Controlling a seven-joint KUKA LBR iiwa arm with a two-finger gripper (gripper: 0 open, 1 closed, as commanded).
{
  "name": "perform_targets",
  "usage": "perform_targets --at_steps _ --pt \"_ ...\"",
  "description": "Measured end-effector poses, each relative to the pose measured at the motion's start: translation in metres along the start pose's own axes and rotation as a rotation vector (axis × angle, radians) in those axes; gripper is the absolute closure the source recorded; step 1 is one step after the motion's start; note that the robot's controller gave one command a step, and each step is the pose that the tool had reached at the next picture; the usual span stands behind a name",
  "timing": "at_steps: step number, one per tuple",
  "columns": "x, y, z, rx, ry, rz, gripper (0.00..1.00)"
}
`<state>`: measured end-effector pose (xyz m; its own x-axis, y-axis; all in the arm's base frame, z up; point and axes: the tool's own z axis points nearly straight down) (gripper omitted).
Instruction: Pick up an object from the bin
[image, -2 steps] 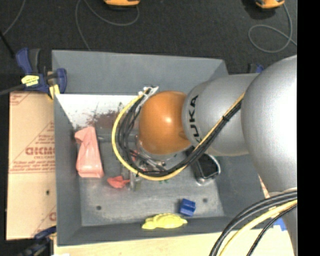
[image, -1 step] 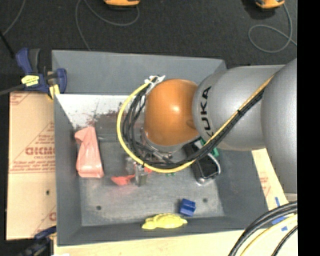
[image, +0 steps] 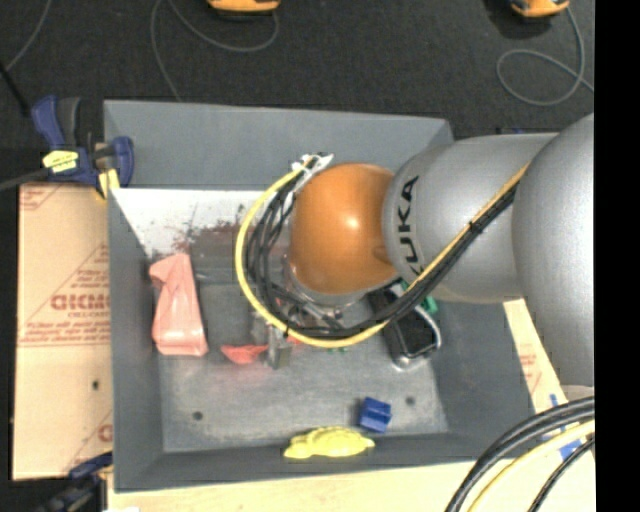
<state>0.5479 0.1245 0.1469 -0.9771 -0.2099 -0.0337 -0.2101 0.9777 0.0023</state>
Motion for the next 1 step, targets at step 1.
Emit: perform_targets --at_steps 1 --pt "-0.0082 -0.0121 -0.1019 0.0 0.024 -0.056 1.0"
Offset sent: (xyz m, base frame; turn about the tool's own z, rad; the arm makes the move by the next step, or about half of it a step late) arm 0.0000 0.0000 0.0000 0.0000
